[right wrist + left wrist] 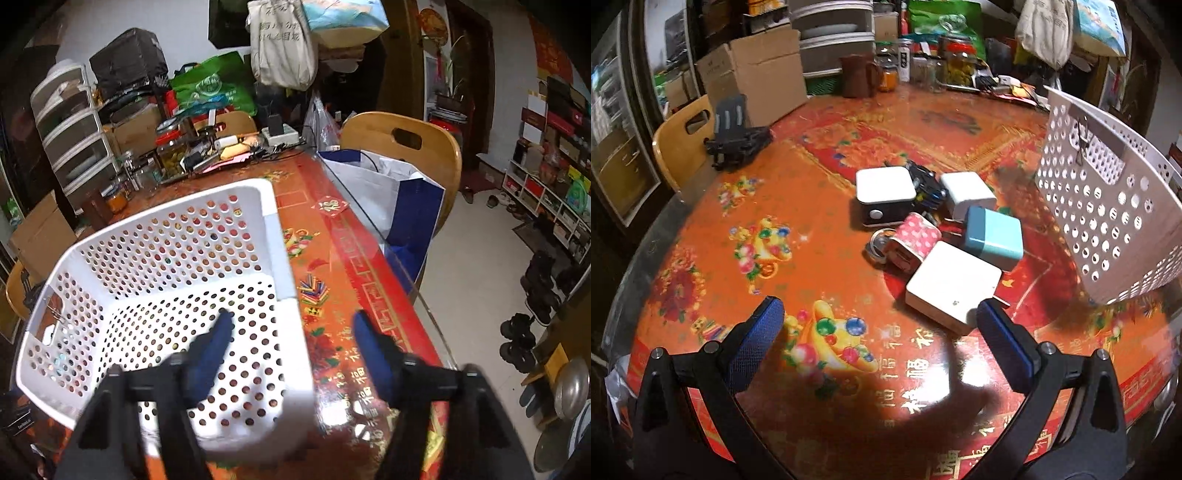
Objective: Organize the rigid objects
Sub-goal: 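Grasp the white perforated basket rim with the right tool, then grasp the large white square charger with the left tool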
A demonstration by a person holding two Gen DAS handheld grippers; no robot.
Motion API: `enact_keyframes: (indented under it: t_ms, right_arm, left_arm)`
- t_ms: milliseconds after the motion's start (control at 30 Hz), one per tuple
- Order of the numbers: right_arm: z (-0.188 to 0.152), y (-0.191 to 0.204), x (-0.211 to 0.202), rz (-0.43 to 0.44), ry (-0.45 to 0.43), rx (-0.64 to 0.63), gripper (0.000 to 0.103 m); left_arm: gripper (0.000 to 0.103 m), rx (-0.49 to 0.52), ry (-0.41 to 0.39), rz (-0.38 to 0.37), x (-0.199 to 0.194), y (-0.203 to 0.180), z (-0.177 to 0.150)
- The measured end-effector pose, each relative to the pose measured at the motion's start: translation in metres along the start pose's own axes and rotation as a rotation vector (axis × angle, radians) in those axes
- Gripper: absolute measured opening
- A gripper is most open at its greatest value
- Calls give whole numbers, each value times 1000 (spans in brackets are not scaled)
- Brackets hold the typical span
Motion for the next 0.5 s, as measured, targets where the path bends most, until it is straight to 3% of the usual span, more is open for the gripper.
enact_keyframes:
  t_ms: [233, 500]
  right_arm:
    - [-1, 6, 18, 14, 40, 7, 19]
    - [0, 8, 18, 5, 37, -6, 14]
  left_arm:
    - [103, 10, 25, -42, 11, -11, 6]
    - [103, 58, 54, -110, 23, -38, 2]
Point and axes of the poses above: each gripper's, at about its wrist camera, not at the fingertips, and x roughly the way its jaws point, y to its left, z to its top, the point moved 6 cm from there along x, roughly the way its jaws point, and after that the axes turned 6 degrees about z, right-handed, at the moved point
